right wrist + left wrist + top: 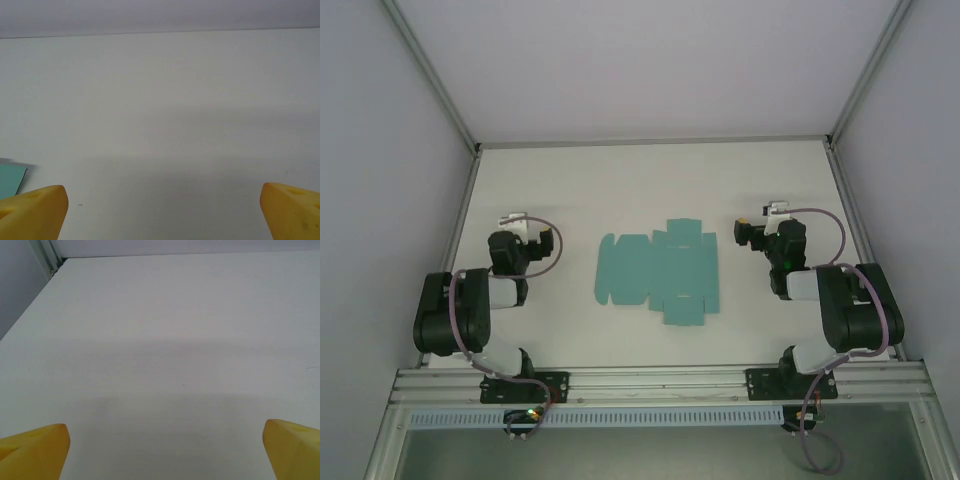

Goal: Assemble paper box

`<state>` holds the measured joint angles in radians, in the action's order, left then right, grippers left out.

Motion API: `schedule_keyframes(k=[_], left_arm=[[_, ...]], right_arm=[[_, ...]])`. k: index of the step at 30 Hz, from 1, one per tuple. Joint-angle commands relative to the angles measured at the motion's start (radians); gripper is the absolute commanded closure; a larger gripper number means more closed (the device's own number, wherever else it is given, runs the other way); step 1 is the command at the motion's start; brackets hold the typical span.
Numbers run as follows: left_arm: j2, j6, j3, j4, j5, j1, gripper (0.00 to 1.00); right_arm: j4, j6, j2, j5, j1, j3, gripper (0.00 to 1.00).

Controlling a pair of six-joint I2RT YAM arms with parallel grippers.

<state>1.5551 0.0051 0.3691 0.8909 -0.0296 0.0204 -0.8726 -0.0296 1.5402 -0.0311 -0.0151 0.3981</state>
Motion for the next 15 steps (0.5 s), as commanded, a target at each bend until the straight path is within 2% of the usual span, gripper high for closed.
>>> schedule_keyframes(k=[1,15], left_arm=[[0.007,0.020,0.026,0.023,0.000,-0.001,0.00],[0.008,0.019,0.025,0.022,0.000,0.001,0.00]], right_arm=[[-0.024,-0.007,0.003,-0.009,0.001,0.006,0.00],[-0.020,-0.008,0.004,-0.010,0.001,0.009,0.00]])
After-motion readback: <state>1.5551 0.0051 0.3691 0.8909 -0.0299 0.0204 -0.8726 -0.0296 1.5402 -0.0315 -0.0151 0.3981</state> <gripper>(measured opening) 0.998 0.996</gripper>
